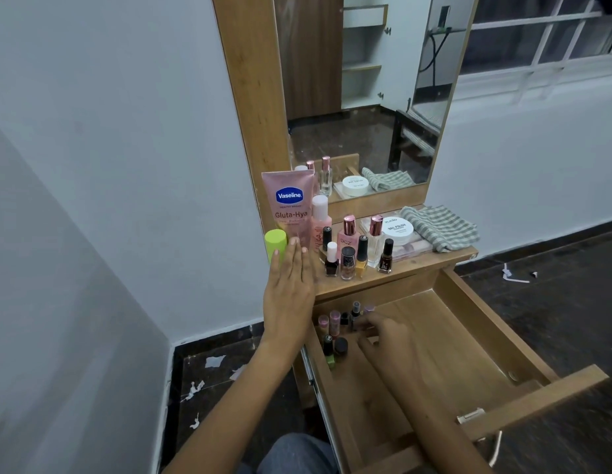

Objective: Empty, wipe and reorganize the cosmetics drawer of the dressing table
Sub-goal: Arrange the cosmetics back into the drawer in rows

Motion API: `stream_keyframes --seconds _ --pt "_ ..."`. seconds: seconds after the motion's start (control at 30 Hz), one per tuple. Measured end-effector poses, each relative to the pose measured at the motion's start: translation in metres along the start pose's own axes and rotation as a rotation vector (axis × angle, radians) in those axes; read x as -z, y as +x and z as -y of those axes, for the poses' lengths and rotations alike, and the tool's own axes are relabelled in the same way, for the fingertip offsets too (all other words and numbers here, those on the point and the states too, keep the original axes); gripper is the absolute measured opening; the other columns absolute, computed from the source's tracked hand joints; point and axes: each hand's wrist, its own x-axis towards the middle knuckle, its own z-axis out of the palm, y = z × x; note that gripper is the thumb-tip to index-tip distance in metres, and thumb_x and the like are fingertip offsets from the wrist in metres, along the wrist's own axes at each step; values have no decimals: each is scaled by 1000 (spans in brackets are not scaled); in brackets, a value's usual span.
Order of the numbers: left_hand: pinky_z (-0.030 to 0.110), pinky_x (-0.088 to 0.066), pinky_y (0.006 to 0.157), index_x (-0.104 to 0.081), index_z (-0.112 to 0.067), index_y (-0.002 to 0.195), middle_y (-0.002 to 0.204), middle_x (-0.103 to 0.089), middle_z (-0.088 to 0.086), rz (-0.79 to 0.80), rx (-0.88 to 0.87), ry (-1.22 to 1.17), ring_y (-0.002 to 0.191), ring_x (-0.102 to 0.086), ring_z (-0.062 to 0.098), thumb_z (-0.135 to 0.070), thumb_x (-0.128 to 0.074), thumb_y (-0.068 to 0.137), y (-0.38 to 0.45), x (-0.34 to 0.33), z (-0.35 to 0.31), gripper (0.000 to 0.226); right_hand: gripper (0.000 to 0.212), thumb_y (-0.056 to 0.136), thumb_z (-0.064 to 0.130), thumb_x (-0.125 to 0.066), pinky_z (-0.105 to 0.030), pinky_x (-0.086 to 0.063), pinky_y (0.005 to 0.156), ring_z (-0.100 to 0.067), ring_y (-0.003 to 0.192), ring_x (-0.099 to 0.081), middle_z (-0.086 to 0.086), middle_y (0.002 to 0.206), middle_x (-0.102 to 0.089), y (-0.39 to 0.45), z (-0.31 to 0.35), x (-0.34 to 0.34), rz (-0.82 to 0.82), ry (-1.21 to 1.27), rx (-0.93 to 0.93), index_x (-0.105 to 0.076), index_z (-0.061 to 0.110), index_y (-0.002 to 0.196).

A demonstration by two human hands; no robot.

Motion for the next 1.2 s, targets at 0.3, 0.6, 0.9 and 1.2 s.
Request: stream_keyframes --seconds 0.3,0.6,0.9,1.2 --pt "30 -55 71 -68 0 95 93 -67 15 -309 -102 -531 83 -65 27 2 -81 66 -2 7 -2 31 17 81 17 -73 -21 -54 66 0 80 -61 11 90 -66 -3 11 5 -190 160 216 -68 21 96" --pt "23 -50 90 -65 2 106 107 -62 13 -301 -188 -903 101 -59 18 2 -60 89 -34 31 -30 18 33 79 19 -73 -11 -44 63 -4 77 -57 15 92 -58 -7 23 14 -258 224 351 -57 27 108" --pt "21 -45 98 -59 -13 129 132 -57 0 -148 -27 -958 120 -53 9 -19 -63 92 -40 24 -20 38 28 81 21 -72 -17 -48 69 -3 83 -58 9 98 -62 -5 1 10 -124 112 79 -60 23 106" --pt "35 -42 96 -65 -15 116 123 -60 2 -89 84 -763 112 -54 19 -13 -63 90 -53 5 -1 26 26 91 14 -57 -30 -50 77 -22 98 -61 -10 111 -63 13 -17 -14 286 -155 -263 -56 12 117"
